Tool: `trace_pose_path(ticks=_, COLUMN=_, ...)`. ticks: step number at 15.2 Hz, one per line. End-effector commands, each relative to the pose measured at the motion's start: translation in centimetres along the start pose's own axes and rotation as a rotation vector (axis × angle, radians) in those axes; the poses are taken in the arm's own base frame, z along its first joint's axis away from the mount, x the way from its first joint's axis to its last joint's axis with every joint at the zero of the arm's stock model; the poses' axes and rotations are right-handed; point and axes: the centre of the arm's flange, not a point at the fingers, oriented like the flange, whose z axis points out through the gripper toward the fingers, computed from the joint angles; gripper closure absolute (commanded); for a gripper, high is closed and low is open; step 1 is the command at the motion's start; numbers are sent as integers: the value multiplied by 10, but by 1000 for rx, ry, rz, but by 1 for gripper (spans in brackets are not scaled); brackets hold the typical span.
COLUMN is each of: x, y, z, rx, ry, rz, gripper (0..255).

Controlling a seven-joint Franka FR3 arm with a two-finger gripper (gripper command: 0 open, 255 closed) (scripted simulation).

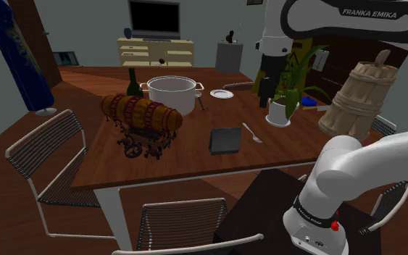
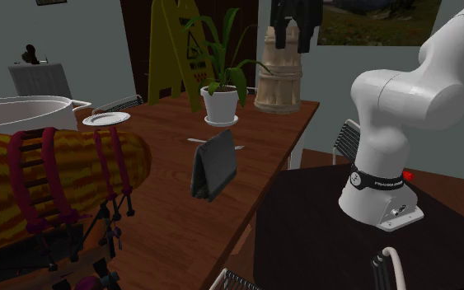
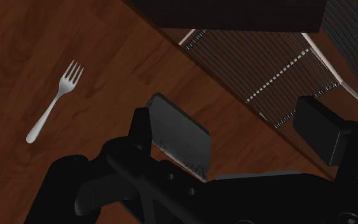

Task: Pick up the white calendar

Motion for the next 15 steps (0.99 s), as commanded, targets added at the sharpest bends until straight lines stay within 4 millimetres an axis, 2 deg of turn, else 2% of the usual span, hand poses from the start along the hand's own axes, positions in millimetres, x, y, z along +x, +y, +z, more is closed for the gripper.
trace_pose_path(ticks=1, x=0, y=0, z=0, rx=0, ry=0, rz=0, gripper=0)
trace_pose_path(ticks=8, x=69, y=7, z=57, rx=-37, ry=12, rz=-249, gripper=0)
trace_pose_path(ticks=15, x=138, y=-2, z=114, rx=-74, ry=24, rz=-498, gripper=0)
